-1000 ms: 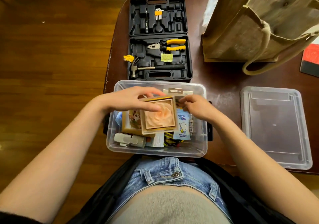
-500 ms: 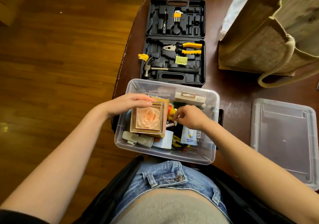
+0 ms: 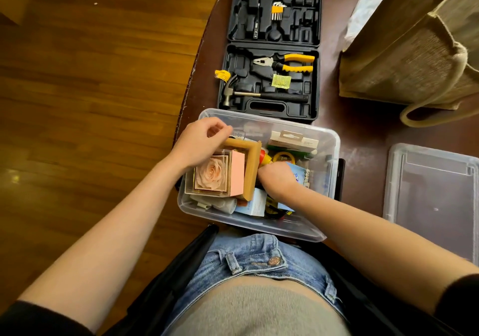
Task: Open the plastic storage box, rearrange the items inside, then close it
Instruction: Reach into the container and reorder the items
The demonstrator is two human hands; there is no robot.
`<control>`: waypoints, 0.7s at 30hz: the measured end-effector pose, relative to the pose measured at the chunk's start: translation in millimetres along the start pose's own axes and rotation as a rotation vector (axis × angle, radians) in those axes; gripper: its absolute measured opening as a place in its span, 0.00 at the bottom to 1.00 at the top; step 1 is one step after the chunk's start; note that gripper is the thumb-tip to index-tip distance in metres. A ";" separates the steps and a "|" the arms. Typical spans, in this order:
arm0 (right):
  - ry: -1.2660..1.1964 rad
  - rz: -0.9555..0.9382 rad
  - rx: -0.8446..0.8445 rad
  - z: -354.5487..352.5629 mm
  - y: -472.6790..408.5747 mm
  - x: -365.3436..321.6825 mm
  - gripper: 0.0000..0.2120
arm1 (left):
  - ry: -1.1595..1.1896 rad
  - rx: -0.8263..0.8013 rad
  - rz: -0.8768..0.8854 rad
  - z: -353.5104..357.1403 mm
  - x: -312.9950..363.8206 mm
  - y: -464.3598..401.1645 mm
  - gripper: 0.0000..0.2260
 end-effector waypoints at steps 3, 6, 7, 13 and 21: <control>-0.046 -0.036 0.019 -1.9 -1.3 2.5 0.08 | -0.013 0.018 0.014 -2.1 6.1 -4.0 0.10; -0.134 -0.064 0.015 -4.7 0.6 3.9 0.06 | -0.013 0.028 0.028 -3.5 11.1 -6.7 0.10; -0.175 -0.064 0.019 -7.4 2.3 5.4 0.06 | -0.007 0.031 0.033 -4.3 11.9 -7.6 0.10; -0.388 0.018 0.007 -15.2 25.7 39.7 0.20 | 0.012 0.018 0.053 -7.3 18.6 -16.6 0.08; -0.606 0.203 0.041 -0.5 53.8 82.0 0.13 | -0.285 -0.341 0.056 33.2 73.0 -61.5 0.10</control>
Point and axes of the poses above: each hand's wrist, its own y-axis away from the middle knuckle, its own z-axis out of the palm, x = y × z, the point moved 6 cm from there along -y, towards the middle knuckle, and after that the axes turned 10 degrees about -x, right-handed, at the moved point
